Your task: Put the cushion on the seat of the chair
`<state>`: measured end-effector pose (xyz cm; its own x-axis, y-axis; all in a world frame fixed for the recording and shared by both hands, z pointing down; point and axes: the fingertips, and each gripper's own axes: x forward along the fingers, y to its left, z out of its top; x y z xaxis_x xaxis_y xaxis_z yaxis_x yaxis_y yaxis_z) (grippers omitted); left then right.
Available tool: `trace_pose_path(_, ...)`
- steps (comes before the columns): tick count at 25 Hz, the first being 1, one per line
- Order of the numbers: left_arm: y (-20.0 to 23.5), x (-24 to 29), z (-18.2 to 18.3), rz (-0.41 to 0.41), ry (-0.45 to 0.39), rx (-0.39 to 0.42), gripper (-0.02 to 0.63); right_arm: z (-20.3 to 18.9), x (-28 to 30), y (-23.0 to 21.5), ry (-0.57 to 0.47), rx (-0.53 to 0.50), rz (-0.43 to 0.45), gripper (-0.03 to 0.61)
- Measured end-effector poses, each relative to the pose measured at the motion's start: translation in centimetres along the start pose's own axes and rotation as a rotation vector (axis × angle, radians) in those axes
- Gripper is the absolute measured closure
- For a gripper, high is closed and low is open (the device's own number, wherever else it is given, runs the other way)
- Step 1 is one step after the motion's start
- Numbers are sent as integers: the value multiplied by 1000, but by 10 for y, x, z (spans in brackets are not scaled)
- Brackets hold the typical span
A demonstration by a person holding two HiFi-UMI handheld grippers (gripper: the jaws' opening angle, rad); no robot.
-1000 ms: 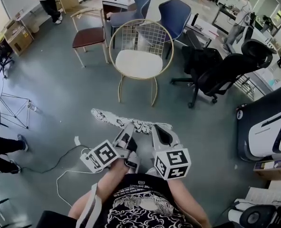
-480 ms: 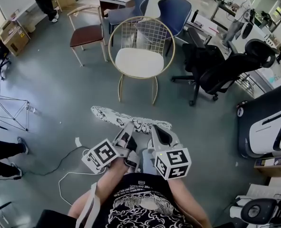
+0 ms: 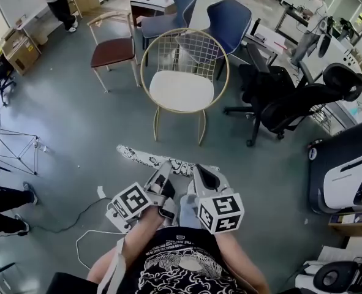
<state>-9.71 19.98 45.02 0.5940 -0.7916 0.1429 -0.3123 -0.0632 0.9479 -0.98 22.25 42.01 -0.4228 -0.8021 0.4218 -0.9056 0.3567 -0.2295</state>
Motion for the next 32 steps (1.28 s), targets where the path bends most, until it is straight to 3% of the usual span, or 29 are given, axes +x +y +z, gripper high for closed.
trace_pose_path(5, 3, 37, 12, 4, 3, -43, 594, 17, 32, -25, 13, 18, 10, 580)
trace_pose_path(16, -20, 131, 46, -90, -53, -145, 594, 60, 95, -83, 25, 32, 52, 580)
trace_pose_path(21, -10, 166, 52, -2, -38, -69, 594, 80, 115, -115, 20, 35, 70, 580)
trace_pose_path(25, -32, 199, 57, -87, -70, -112, 594, 94, 126, -137, 15, 37, 84, 580)
trace_pose_path(29, -19, 207, 62, 2, -62, -41, 594, 103, 134, -152, 7, 42, 94, 581)
trace_pose_path(32, -33, 216, 68, -57, -91, -74, 594, 106, 138, -158, 6, 45, 99, 581)
